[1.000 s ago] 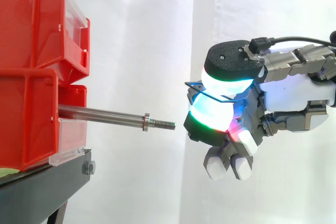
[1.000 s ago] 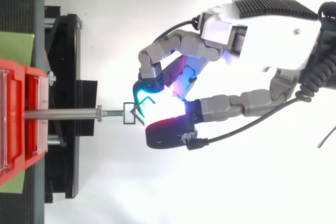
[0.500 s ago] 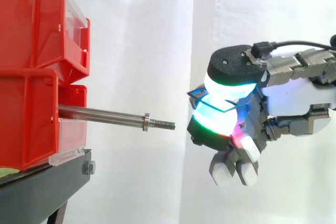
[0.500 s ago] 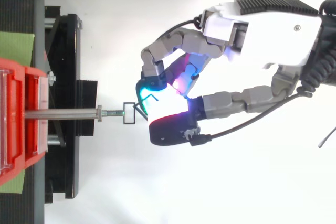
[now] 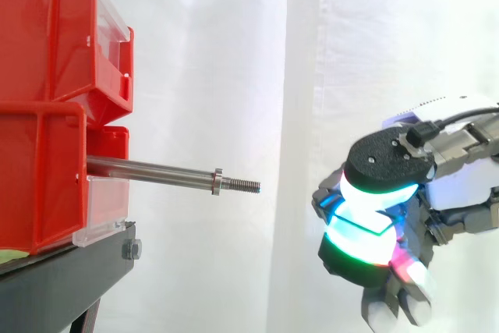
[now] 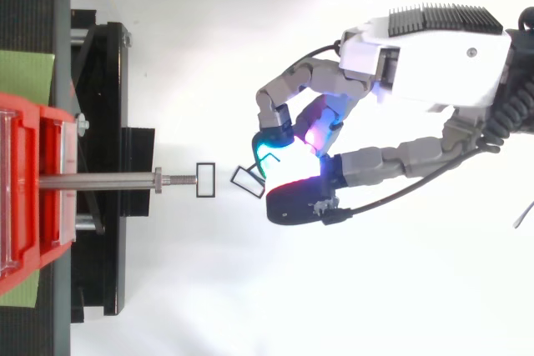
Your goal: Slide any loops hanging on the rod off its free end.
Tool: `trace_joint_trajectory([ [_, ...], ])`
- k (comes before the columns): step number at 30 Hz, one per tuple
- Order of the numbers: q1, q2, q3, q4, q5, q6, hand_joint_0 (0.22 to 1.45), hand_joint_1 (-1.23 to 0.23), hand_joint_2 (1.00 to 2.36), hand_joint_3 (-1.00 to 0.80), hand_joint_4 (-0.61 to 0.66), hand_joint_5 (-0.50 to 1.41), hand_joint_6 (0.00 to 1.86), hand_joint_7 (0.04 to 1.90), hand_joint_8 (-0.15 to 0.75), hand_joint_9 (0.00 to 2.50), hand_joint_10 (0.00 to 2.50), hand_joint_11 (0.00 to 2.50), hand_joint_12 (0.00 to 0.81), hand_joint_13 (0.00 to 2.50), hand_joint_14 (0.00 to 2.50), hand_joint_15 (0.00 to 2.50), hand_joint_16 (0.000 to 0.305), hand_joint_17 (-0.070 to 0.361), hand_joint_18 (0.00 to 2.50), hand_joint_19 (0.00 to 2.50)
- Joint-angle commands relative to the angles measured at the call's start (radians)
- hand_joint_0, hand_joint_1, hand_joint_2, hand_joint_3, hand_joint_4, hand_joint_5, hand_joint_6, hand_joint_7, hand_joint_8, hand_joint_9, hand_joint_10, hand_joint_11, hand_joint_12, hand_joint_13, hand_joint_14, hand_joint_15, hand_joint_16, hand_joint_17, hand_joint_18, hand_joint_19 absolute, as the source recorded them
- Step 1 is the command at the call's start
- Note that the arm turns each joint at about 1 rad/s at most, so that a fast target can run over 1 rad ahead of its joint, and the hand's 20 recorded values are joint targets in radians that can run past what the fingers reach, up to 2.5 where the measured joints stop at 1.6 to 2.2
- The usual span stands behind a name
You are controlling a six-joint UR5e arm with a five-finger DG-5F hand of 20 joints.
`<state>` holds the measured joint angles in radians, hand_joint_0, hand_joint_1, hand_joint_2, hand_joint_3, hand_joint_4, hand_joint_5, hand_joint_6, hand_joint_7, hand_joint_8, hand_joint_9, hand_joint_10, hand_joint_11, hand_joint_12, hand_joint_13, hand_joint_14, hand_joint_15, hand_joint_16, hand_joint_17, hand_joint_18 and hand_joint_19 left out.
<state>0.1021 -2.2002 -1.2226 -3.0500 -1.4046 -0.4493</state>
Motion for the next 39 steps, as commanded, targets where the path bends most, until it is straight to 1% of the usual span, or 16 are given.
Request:
trace_joint_trajectory([
  [1, 0.002, 0.0, 0.0, 0.028, -0.001, -0.003, 0.61, -0.76, 1.01, 0.1, -0.05, -0.15, 0.91, 1.25, 0.388, 1.22, 0.01, 0.56, 0.412, 0.93, 0.01, 0.24, 0.069, 0.156, 1.02, 0.4],
  [3, 0.002, 0.0, 0.0, 0.039, -0.001, -0.008, 0.61, -0.76, 1.01, 0.1, -0.05, -0.15, 0.91, 1.25, 0.39, 1.22, 0.01, 0.55, 0.416, 0.93, 0.01, 0.24, 0.07, 0.157, 1.02, 0.39],
  [20, 0.002, 0.0, 0.0, 0.039, 0.001, -0.008, 0.62, -0.77, 1.01, 0.11, -0.04, -0.13, 0.89, 1.31, 0.393, 1.25, 0.01, 0.56, 0.416, 0.94, 0.01, 0.25, 0.071, 0.159, 1.01, 0.41],
  [23, 0.002, 0.0, 0.0, 0.039, 0.001, -0.008, 0.62, -0.77, 1.01, 0.1, -0.04, -0.13, 0.89, 1.32, 0.397, 1.26, 0.01, 0.57, 0.429, 0.93, 0.01, 0.26, 0.072, 0.163, 0.99, 0.41],
  [35, 0.002, 0.0, 0.0, 0.039, 0.001, -0.008, 0.61, -0.76, 1.01, 0.11, -0.04, -0.13, 0.89, 1.35, 0.389, 1.25, 0.01, 0.56, 0.434, 0.9, 0.01, 0.26, 0.074, 0.166, 0.93, 0.42],
  [39, 0.002, 0.0, 0.0, 0.039, 0.001, -0.008, 0.61, -0.77, 1.01, 0.11, -0.05, -0.13, 0.89, 1.35, 0.384, 1.25, 0.01, 0.56, 0.421, 0.91, 0.01, 0.26, 0.074, 0.166, 0.93, 0.42],
])
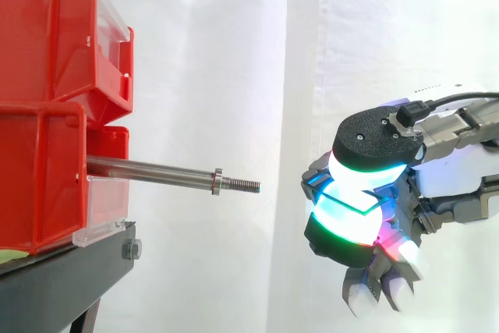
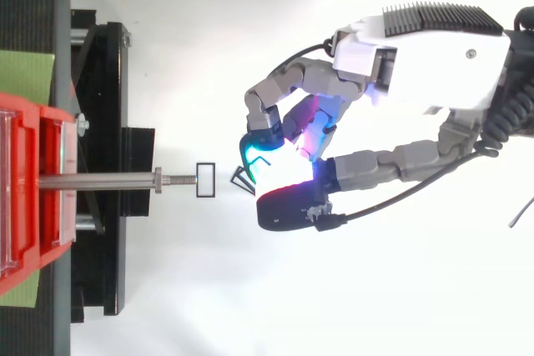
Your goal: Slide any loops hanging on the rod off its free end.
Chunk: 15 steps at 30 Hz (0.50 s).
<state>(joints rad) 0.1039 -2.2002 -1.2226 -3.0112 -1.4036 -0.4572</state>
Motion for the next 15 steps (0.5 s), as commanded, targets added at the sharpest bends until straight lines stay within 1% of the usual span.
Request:
trace_joint_trajectory([
  [1, 0.0, 0.0, 0.0, 0.0, 0.0, 0.0, 0.61, -0.77, 1.01, 0.11, -0.04, -0.13, 0.88, 1.35, 0.384, 1.26, 0.01, 0.56, 0.42, 0.92, 0.01, 0.26, 0.074, 0.166, 0.93, 0.43],
  [15, 0.0, 0.0, 0.0, 0.0, 0.0, 0.0, 0.61, -0.77, 1.01, 0.11, -0.04, -0.13, 0.88, 1.38, 0.387, 1.27, 0.01, 0.56, 0.424, 0.93, 0.01, 0.26, 0.074, 0.166, 0.95, 0.44],
])
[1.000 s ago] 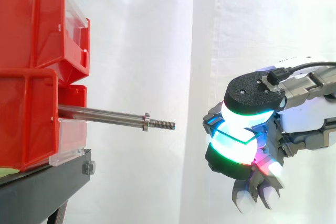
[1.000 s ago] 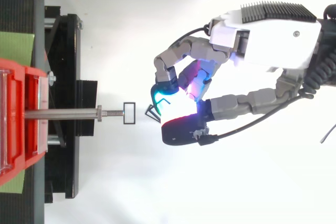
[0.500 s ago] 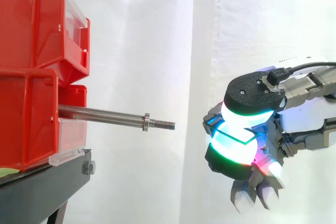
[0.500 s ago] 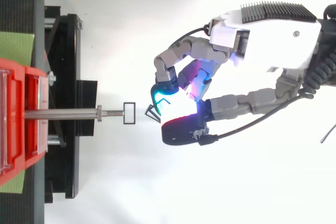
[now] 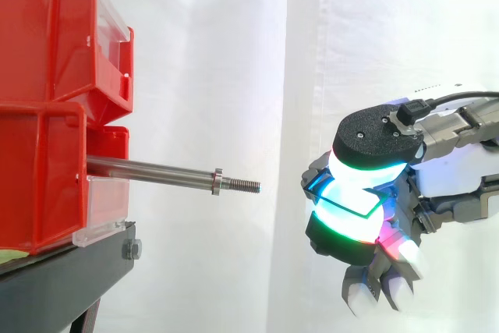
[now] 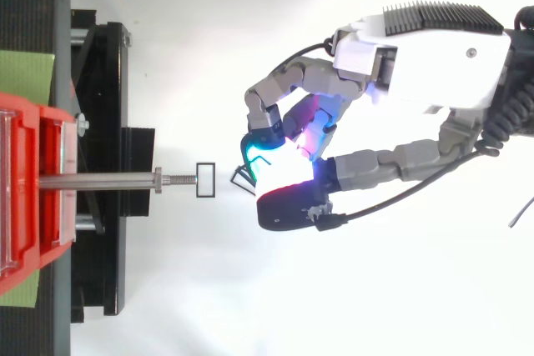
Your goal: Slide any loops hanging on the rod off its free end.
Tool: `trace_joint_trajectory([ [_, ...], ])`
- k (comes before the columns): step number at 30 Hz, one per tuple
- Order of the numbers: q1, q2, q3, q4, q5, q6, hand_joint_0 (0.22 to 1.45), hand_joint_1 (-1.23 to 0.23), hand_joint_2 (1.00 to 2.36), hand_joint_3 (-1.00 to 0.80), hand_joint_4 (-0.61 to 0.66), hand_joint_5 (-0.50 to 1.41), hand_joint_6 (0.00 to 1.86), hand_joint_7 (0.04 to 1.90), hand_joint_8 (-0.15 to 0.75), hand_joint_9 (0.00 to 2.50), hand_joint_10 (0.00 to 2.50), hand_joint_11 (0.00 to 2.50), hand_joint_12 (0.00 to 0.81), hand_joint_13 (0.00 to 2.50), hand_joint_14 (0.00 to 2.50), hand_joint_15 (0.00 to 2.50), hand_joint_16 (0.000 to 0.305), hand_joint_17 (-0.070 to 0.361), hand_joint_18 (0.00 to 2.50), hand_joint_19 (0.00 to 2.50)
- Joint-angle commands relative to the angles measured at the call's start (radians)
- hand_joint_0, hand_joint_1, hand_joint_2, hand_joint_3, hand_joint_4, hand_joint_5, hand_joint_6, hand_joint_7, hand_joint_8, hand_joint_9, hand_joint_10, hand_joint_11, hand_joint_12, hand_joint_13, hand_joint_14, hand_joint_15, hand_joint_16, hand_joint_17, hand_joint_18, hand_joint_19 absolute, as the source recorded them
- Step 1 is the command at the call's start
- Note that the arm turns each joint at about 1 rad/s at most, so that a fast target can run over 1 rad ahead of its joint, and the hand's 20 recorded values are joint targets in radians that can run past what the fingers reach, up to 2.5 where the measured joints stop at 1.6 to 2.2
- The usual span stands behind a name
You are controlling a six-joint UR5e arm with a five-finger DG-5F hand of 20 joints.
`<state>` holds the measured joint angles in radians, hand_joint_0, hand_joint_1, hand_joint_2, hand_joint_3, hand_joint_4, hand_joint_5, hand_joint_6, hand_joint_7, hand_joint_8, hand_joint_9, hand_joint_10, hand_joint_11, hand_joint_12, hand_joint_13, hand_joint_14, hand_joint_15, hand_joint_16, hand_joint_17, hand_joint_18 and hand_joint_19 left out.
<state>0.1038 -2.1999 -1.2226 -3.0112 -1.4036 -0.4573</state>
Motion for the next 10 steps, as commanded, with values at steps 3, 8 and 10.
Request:
trace_joint_trajectory([
  [3, -0.001, 0.0, 0.0, 0.0, 0.0, -0.001, 0.61, -0.77, 1.01, 0.11, -0.04, -0.13, 0.88, 1.37, 0.389, 1.26, 0.02, 0.56, 0.43, 0.93, 0.01, 0.26, 0.074, 0.167, 0.95, 0.43],
  [8, 0.001, 0.0, 0.0, 0.0, 0.0, -0.001, 0.61, -0.77, 1.01, 0.11, -0.04, -0.13, 0.88, 1.38, 0.398, 1.25, 0.02, 0.56, 0.439, 0.93, 0.01, 0.26, 0.075, 0.168, 0.96, 0.44],
  [10, -0.001, 0.0, 0.0, 0.0, 0.0, -0.001, 0.61, -0.77, 1.01, 0.11, -0.03, -0.13, 0.88, 1.38, 0.401, 1.25, 0.01, 0.55, 0.443, 0.93, 0.01, 0.26, 0.075, 0.169, 0.96, 0.44],
])
